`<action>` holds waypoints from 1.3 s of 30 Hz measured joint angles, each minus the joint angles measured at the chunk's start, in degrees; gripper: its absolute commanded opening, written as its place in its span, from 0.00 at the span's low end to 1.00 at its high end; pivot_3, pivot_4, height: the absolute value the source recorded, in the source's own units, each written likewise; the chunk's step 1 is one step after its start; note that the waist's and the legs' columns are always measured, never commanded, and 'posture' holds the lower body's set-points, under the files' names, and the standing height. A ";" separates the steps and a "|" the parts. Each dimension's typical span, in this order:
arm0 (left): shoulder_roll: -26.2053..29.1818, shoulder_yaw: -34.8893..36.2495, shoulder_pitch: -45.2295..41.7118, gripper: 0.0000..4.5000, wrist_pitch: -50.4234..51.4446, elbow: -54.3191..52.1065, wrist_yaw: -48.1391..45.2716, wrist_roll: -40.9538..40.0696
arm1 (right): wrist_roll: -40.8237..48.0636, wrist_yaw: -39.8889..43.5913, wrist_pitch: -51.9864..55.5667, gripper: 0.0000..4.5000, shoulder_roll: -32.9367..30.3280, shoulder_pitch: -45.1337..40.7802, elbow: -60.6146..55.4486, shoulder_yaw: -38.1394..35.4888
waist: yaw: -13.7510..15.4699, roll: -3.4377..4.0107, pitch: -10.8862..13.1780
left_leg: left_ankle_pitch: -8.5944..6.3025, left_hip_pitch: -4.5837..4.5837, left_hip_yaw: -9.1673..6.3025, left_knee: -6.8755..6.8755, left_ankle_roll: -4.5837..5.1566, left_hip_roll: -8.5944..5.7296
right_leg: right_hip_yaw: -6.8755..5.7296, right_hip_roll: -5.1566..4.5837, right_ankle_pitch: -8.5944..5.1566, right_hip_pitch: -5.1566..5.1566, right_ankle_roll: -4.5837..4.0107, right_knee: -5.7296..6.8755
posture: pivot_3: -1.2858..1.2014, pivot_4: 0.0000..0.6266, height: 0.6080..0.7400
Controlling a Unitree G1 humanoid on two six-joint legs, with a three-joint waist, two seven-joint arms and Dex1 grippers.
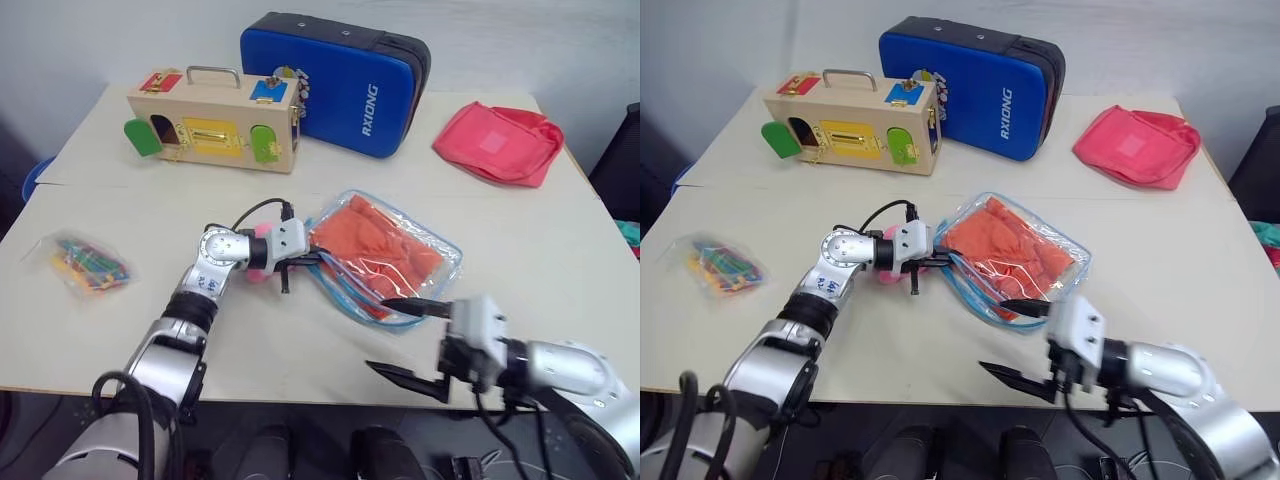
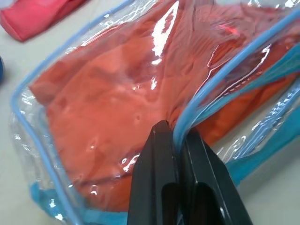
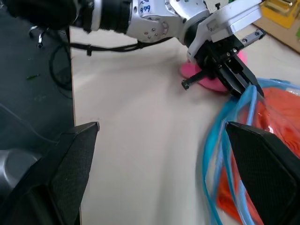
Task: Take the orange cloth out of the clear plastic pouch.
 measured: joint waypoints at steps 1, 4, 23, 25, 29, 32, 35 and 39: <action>-0.48 0.05 0.97 0.01 7.80 -5.15 0.83 -1.14 | -0.10 -2.00 3.86 1.00 0.14 -3.16 0.14 2.20 | 0.14 0.00 0.00 | 0.00 -0.07 -0.06 0.07 0.00 -0.01 | 0.00 0.00 0.00 -0.01 0.00 -0.01 | 0.52 0.24 1.00; -1.40 0.15 1.80 0.01 19.75 -13.54 2.80 -2.69 | -1.44 -4.51 9.00 1.00 0.37 -8.63 1.43 5.51 | 0.23 0.00 0.00 | -0.01 -0.16 -0.11 0.17 0.02 -0.04 | 0.04 0.00 0.00 -0.01 0.00 -0.03 | 0.52 0.24 1.00; 1.97 -3.64 7.65 0.26 29.93 -30.39 8.02 -3.10 | -20.08 -13.60 10.05 1.00 7.18 -15.21 6.97 13.37 | -1.10 0.00 -0.01 | 0.01 -0.17 0.00 -0.14 -0.01 -0.04 | 0.18 0.03 0.00 -0.24 0.00 0.01 | 0.52 0.24 1.00; 3.60 -4.26 8.26 0.40 26.04 -29.90 6.67 -2.51 | -20.22 -12.96 8.61 1.00 6.15 -12.21 6.04 11.34 | -1.17 0.00 -0.01 | 0.01 -0.14 0.03 -0.14 -0.01 -0.04 | 0.19 0.03 0.00 -0.21 0.00 0.01 | 0.52 0.24 1.00; 4.99 -4.54 10.15 0.52 19.12 -29.19 3.88 -2.57 | -22.19 -13.12 5.91 1.00 4.41 -7.25 5.69 8.05 | -1.16 0.00 -0.01 | 0.01 -0.12 0.02 -0.13 -0.01 -0.04 | 0.19 0.03 0.00 -0.19 0.00 0.03 | 0.52 0.24 1.00; 4.92 -4.51 9.69 0.52 16.20 -26.93 4.47 -2.15 | -22.97 -14.08 5.45 1.00 6.35 -7.08 5.73 8.11 | -1.19 0.00 -0.01 | 0.02 -0.09 0.02 -0.13 -0.02 -0.04 | 0.20 0.04 0.00 -0.18 0.00 0.06 | 0.52 0.24 1.00; 4.43 -4.47 9.25 0.52 14.53 -24.93 5.28 -1.80 | -23.47 -14.91 5.20 1.00 8.78 -7.63 5.83 8.68 | -1.28 0.00 -0.01 | 0.02 -0.10 0.03 -0.13 -0.02 -0.04 | 0.20 0.05 0.00 -0.20 0.00 0.06 | 0.52 0.24 1.00; 3.96 -2.98 9.15 0.52 14.60 -24.92 5.34 -3.50 | -23.99 -15.02 5.20 1.00 8.95 -7.05 5.91 8.64 | -1.23 0.00 -0.01 | 0.02 -0.10 0.02 -0.13 -0.02 -0.04 | 0.20 0.04 0.00 -0.20 0.00 0.06 | 0.52 0.24 1.00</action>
